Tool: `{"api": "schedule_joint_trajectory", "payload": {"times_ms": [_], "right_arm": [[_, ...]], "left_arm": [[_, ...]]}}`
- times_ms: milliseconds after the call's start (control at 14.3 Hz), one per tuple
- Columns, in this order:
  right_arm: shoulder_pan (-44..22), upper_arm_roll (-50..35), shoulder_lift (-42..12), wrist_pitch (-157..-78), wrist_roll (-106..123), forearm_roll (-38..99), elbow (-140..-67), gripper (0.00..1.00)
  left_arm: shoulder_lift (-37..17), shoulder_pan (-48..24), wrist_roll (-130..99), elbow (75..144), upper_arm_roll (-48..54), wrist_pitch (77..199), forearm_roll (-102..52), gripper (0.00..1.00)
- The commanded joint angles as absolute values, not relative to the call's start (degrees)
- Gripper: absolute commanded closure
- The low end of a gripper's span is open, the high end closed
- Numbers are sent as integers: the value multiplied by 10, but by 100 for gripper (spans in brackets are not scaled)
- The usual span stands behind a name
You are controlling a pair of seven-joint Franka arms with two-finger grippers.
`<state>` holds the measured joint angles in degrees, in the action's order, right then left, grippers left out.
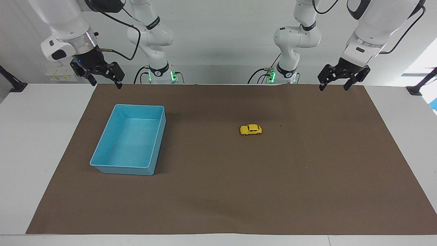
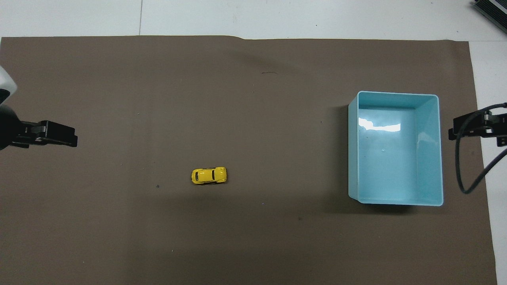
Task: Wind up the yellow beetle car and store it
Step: 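Move the left gripper down onto the yellow toy car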
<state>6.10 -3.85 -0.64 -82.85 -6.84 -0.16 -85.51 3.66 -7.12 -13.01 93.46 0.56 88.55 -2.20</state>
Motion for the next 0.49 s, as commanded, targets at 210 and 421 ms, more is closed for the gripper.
{"api": "schedule_joint_trajectory", "payload": {"times_ms": [210, 421], "right_arm": [[65, -41, 0, -829, -56, 3, -860, 0], [65, -41, -1, -829, -56, 3, -860, 0]], "left_arm": [[42, -102, -433, 976, -2, 931, -53, 0], [41, -103, -600, 982, -2, 932, -70, 0]]}}
